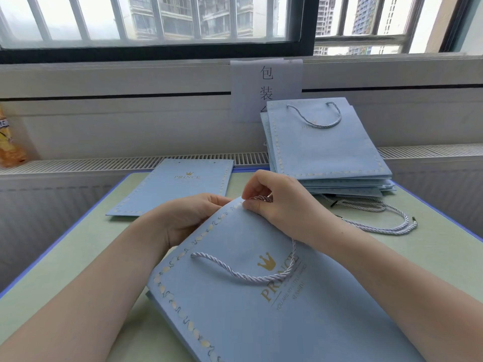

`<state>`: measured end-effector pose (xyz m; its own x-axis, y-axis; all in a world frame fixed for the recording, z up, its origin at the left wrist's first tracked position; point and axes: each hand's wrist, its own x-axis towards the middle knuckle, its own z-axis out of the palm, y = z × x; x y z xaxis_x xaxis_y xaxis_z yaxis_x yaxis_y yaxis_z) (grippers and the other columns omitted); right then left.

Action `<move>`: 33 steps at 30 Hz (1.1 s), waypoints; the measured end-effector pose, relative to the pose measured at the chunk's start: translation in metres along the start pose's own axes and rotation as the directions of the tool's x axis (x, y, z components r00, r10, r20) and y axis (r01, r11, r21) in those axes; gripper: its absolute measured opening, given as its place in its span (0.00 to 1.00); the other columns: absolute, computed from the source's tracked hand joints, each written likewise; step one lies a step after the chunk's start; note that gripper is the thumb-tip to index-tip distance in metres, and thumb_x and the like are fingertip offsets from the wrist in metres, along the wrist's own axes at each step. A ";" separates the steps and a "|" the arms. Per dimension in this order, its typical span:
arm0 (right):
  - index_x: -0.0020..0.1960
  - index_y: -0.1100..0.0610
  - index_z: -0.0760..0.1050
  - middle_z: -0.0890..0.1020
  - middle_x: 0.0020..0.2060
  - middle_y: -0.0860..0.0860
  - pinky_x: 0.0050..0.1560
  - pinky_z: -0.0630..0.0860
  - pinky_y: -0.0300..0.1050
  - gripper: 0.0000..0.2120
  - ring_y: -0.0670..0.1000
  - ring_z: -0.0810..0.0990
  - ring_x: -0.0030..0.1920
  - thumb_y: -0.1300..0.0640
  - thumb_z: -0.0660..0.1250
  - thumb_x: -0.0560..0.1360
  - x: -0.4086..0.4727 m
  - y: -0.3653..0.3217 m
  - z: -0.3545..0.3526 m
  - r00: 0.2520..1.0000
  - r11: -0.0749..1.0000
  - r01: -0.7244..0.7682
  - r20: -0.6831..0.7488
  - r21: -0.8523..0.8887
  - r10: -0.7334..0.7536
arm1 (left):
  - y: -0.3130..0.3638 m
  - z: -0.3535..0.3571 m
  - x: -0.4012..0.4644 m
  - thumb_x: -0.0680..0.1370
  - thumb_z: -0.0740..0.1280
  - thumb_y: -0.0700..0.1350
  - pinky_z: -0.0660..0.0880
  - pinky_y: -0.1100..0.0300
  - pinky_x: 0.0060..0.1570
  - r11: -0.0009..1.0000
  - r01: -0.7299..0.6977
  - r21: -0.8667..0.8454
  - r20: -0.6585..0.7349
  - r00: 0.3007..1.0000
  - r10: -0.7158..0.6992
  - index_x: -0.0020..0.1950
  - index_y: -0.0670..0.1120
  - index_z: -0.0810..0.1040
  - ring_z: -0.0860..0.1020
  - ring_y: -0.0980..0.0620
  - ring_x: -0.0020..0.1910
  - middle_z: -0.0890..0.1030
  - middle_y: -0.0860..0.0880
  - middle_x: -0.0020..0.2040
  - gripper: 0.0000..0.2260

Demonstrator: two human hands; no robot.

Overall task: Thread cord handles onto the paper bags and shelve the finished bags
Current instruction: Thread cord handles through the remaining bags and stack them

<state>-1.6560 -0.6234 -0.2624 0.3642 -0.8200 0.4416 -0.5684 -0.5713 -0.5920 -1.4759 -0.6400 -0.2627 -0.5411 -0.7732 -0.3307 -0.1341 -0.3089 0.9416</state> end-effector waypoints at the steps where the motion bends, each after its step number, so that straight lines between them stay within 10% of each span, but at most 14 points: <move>1: 0.44 0.52 0.75 0.78 0.39 0.42 0.44 0.69 0.31 0.04 0.40 0.75 0.42 0.59 0.69 0.74 0.000 0.000 0.000 1.000 1.000 -0.001 0.001 -0.004 0.001 | 0.000 0.001 0.000 0.76 0.62 0.33 0.77 0.62 0.29 1.000 -0.005 0.011 -0.003 1.000 0.005 0.54 0.36 0.79 0.79 0.50 0.28 0.81 0.42 0.37 0.09; 13: 0.44 0.56 0.76 0.76 0.26 0.49 0.32 0.71 0.38 0.04 0.47 0.73 0.28 0.57 0.66 0.77 0.003 0.005 -0.011 0.969 0.962 -0.176 0.207 0.210 0.132 | 0.009 0.005 -0.004 0.71 0.63 0.32 0.70 0.66 0.25 0.972 0.070 0.226 -0.108 0.993 -0.046 0.37 0.40 0.82 0.74 0.52 0.23 0.77 0.44 0.31 0.09; 22: 0.47 0.62 0.76 0.75 0.27 0.50 0.32 0.71 0.38 0.04 0.49 0.73 0.29 0.61 0.66 0.77 0.003 0.006 -0.011 0.972 0.933 -0.184 0.202 0.310 0.124 | 0.013 0.008 0.005 0.70 0.67 0.36 0.66 0.60 0.34 0.881 0.133 0.454 -0.323 0.946 0.023 0.51 0.38 0.77 0.69 0.49 0.36 0.73 0.43 0.41 0.10; 29: 0.44 0.58 0.77 0.74 0.25 0.47 0.30 0.69 0.35 0.06 0.45 0.71 0.28 0.64 0.64 0.78 0.007 0.003 -0.024 0.969 0.779 -0.109 -0.107 0.618 0.221 | 0.010 -0.001 -0.008 0.76 0.64 0.56 0.74 0.57 0.39 0.965 0.035 0.261 -0.243 0.969 0.031 0.46 0.40 0.82 0.78 0.45 0.38 0.82 0.42 0.42 0.19; 33: 0.45 0.58 0.76 0.73 0.26 0.48 0.32 0.69 0.37 0.05 0.46 0.70 0.29 0.63 0.63 0.78 0.010 0.004 -0.033 0.920 0.632 -0.016 -0.236 0.775 0.313 | 0.011 -0.005 -0.017 0.73 0.71 0.48 0.80 0.57 0.41 0.945 -0.042 0.324 -0.028 0.998 0.054 0.52 0.44 0.83 0.83 0.47 0.43 0.83 0.41 0.52 0.12</move>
<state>-1.6795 -0.6328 -0.2383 -0.0168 -0.9249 0.3800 0.2065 -0.3750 -0.9037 -1.4638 -0.6332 -0.2467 -0.5245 -0.8038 -0.2808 -0.3731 -0.0795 0.9244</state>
